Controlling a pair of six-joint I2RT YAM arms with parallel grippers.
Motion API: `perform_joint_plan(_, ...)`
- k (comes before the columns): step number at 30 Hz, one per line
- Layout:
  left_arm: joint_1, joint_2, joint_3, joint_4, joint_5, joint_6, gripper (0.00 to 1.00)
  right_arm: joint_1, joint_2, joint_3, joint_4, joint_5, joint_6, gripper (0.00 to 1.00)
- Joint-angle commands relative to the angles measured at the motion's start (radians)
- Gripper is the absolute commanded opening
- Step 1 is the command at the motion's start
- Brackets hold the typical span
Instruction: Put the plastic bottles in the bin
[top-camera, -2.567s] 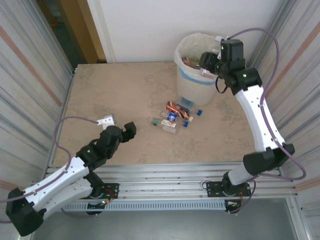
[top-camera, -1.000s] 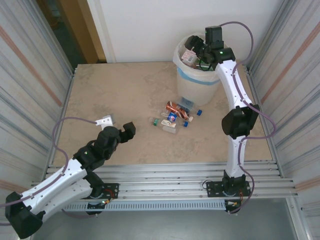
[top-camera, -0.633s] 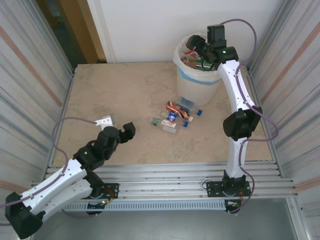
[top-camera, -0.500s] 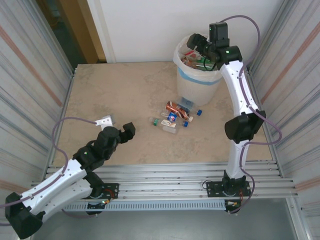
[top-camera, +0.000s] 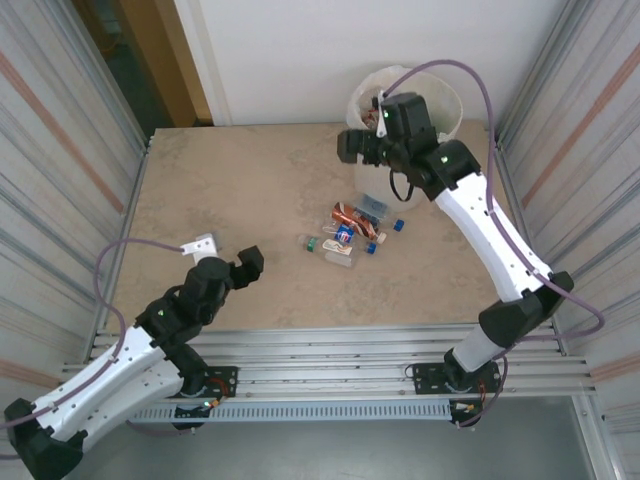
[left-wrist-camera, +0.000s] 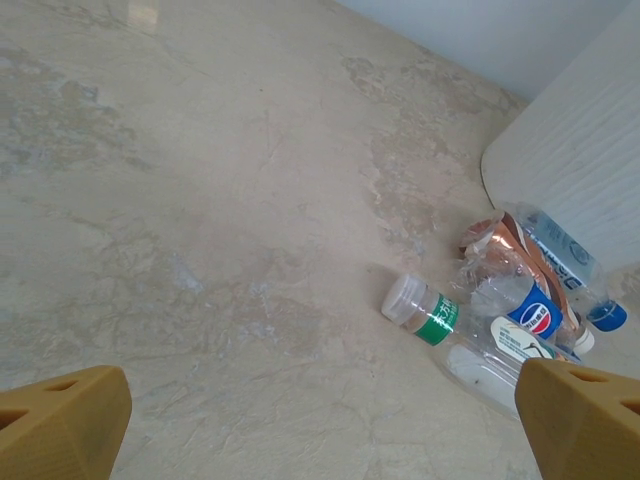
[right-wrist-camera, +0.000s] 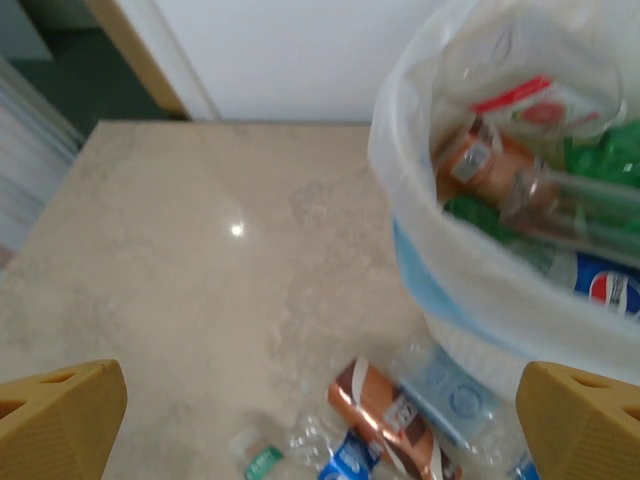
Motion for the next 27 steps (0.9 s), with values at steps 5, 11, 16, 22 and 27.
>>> perform_joint_plan(5,0.008,-0.016,0.004,-0.027,-0.054,-0.036,0.99,0.111,-0.043,-0.191,-0.067,0.013,-0.053,0.98)
perform_joint_plan(11,0.007,-0.011,-0.010,-0.087,-0.090,-0.127,0.99,0.192,0.044,-0.245,-0.131,-0.024,-0.079,0.98)
perform_joint_plan(16,0.024,-0.006,-0.028,-0.128,-0.067,-0.197,0.99,0.227,0.158,-0.234,-0.167,-0.064,-0.130,0.98)
perform_joint_plan(22,0.056,-0.008,-0.052,-0.105,0.001,-0.220,0.99,0.247,0.282,-0.203,-0.171,-0.048,-0.192,0.98)
perform_joint_plan(27,0.060,-0.012,-0.052,-0.117,-0.002,-0.215,0.99,0.252,0.352,-0.198,-0.169,-0.037,-0.217,0.99)
